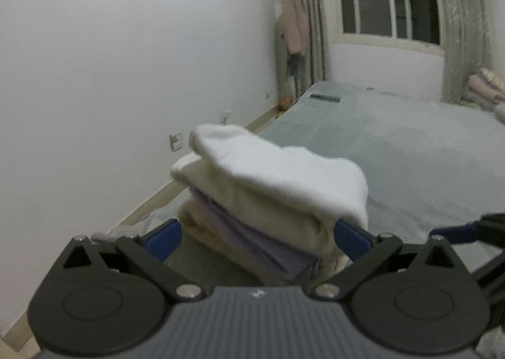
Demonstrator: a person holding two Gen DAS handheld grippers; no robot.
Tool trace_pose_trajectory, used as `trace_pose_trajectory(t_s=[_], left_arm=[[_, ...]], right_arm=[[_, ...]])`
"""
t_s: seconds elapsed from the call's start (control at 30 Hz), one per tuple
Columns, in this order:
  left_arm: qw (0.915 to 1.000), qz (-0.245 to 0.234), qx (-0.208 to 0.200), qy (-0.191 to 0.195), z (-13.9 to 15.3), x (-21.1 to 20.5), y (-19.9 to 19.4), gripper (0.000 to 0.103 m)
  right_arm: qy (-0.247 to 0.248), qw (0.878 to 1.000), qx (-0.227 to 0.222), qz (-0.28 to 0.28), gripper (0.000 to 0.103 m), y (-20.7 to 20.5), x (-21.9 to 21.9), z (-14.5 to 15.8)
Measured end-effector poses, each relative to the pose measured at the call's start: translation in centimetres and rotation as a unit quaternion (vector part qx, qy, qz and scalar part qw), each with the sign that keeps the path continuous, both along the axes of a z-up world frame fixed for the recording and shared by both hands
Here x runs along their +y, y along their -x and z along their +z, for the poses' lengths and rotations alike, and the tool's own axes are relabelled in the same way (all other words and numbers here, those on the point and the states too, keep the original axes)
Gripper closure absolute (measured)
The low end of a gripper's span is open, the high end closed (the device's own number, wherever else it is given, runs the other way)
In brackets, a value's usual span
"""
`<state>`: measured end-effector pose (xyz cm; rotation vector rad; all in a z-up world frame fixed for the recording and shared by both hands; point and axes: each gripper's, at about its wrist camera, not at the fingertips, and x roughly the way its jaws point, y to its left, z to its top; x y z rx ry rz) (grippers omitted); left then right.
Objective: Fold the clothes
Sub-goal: 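Lift the folded white shirt with both grippers onto the clothes stack, then release the shirt on the stack and withdraw both grippers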
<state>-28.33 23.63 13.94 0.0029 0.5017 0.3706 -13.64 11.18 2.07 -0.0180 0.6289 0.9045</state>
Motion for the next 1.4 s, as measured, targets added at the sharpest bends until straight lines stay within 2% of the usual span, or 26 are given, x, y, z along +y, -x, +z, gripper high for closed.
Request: trace_pose_trajectory(t_s=[0.13, 0.37, 0.87, 1.4], left_arm=[[0.9996, 0.011, 0.007, -0.023, -0.2, -1.7, 0.3, 0.000], [0.9994, 0.026, 0.019, -0.015, -0.2, -2.0, -0.8, 0.000], [0.9980, 0.049, 0.039, -0.012, -1.6, -2.4, -2.4, 0.000], [0.9970, 0.054, 0.053, -0.019, -2.3, -2.2, -3.1, 0.000]], right_arm=[[-0.008, 0.999, 0.011, -0.029, 0.000, -0.8, -0.9, -0.3], [-0.013, 0.998, 0.030, -0.056, 0.000, -1.9, -2.0, -0.8], [-0.005, 0.997, 0.052, -0.061, 0.000, -2.3, -2.2, -1.8], [-0.008, 0.996, 0.054, -0.067, 0.000, -2.4, -2.3, -1.9]])
